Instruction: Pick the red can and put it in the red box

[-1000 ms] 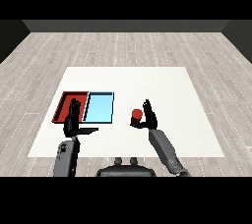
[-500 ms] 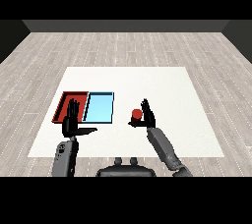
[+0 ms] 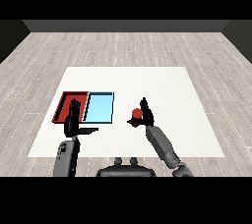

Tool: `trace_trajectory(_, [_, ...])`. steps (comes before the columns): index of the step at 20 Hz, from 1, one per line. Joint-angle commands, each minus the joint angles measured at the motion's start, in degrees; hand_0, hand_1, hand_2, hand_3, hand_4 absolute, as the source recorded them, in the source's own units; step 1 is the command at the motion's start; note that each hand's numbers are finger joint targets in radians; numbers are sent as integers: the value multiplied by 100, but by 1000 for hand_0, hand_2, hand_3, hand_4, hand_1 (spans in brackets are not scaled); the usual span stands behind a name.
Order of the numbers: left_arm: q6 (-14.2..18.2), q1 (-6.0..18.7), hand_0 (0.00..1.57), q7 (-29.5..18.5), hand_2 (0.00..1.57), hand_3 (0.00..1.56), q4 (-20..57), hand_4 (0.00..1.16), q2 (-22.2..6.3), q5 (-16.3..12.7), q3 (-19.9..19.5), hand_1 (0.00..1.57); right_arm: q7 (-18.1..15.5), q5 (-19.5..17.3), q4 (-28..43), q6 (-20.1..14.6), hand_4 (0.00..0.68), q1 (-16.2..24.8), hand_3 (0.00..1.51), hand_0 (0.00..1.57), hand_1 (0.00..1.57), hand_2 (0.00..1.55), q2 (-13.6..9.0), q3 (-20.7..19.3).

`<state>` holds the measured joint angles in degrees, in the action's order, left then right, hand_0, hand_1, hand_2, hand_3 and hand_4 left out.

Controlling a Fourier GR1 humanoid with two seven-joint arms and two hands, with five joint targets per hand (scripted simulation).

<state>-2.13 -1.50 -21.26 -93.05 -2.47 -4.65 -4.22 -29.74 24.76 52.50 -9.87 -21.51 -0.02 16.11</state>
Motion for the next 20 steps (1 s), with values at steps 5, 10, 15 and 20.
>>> trace_trajectory(5, [-203, 148, 0, 42, 0, 0, 85, 0, -220, -242, -274, 0, 15, 309, -206, -390, 0, -371, 0, 0, 0, 0, 1, 430])
trace_trajectory(10, [-43, 96, 0, 117, 0, 0, 12, 0, -16, -53, 1, 0, -363, 470, -919, -80, 0, -384, 0, 0, 0, 0, 2, 293])
trace_trajectory(15, [-121, 214, 0, -46, 0, 0, 239, 0, -113, -123, -159, 0, -211, 682, -589, -1112, 655, -535, 1432, 1478, 1478, 1464, 2, 862])
trace_trajectory(20, [156, -158, 0, 90, 0, 0, -382, 0, 46, 154, 79, 0, 70, -87, -278, -1088, 667, -317, 1437, 1494, 1494, 1464, 1, 528])
